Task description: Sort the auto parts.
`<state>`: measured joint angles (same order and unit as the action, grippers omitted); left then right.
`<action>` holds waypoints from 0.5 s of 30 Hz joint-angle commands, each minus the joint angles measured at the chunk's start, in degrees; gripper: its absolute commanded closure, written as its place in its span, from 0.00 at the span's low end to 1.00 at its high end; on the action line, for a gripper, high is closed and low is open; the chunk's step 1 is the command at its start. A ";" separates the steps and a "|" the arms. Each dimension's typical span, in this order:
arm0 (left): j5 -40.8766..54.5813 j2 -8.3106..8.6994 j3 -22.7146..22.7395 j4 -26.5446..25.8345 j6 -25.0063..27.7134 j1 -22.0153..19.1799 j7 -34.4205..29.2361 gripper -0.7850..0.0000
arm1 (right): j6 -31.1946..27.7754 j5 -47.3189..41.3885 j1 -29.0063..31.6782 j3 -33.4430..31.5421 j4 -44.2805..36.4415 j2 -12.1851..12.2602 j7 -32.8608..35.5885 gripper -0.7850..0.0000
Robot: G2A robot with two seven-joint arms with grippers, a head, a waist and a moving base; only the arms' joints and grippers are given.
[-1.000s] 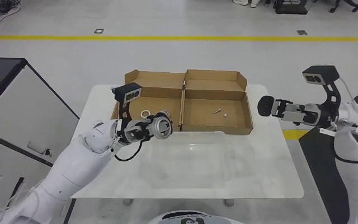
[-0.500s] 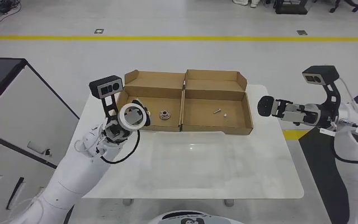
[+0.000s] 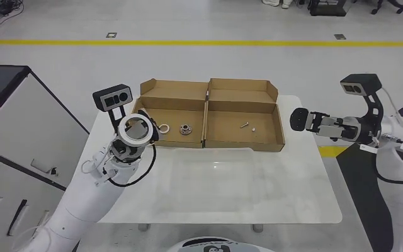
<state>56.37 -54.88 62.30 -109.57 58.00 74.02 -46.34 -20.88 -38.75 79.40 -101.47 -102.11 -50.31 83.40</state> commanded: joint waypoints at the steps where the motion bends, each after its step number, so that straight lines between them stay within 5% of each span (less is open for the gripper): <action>1: 0.29 0.06 0.10 0.02 0.00 0.13 0.00 1.00 | 0.00 0.00 0.00 0.00 0.00 0.00 0.00 0.00; 15: 3.02 -0.01 0.50 -0.33 0.00 0.58 0.01 1.00 | 0.00 0.00 0.00 0.00 0.00 0.00 0.00 0.00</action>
<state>58.03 -54.82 62.55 -109.59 58.00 74.38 -46.34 -20.88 -38.75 79.40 -101.47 -102.11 -50.31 83.40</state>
